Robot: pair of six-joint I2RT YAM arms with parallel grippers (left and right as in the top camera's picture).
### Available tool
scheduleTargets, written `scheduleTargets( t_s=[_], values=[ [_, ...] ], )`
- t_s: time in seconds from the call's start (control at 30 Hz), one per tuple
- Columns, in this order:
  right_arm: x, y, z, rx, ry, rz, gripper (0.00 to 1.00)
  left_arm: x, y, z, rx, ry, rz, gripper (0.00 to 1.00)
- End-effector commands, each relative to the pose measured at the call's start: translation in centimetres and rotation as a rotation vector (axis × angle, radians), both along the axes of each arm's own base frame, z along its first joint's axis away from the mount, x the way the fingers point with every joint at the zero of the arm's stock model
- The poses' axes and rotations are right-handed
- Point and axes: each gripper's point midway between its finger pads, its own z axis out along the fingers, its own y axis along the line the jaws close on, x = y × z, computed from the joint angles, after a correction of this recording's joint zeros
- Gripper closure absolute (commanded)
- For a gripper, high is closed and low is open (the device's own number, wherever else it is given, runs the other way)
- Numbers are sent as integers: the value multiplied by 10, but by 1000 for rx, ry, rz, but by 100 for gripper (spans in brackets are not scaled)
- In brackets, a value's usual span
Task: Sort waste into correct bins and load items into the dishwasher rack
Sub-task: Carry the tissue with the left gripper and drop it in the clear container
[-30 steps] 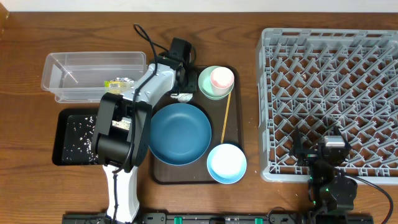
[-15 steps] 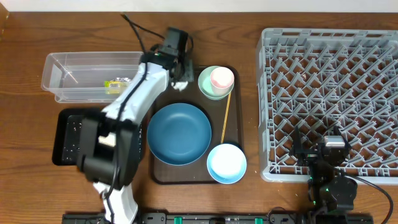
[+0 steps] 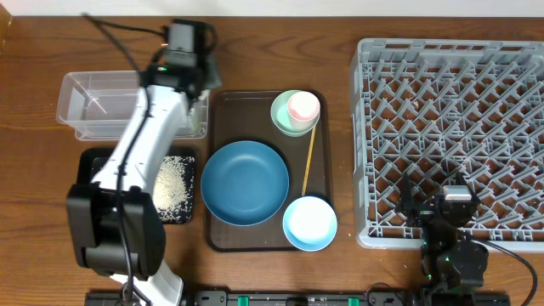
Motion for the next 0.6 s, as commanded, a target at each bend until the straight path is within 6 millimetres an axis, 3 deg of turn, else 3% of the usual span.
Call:
scheduleTargets(
  t_s=[0.0, 0.03, 0.07, 0.13, 0.33, 0.53, 0.57],
  values=[
    [0, -1, 0, -15, 1, 0, 1, 1, 42, 9, -15, -32, 150, 92],
    [0, -1, 0, -15, 1, 0, 1, 0, 52, 9, -20, -34, 177, 87],
    [0, -1, 0, -15, 1, 0, 1, 0, 62, 9, -25, -36, 206, 75],
    [0, -1, 0, -15, 1, 0, 1, -2, 78, 9, -31, -37, 247, 42],
    [0, -1, 0, -15, 1, 0, 1, -9, 113, 7, -29, -27, 320, 27],
    [0, -1, 0, -15, 1, 0, 1, -23, 128, 1, -34, 22, 357, 21],
    [0, -1, 0, -15, 1, 0, 1, -26, 130, 3, -34, 25, 363, 16]
  ],
)
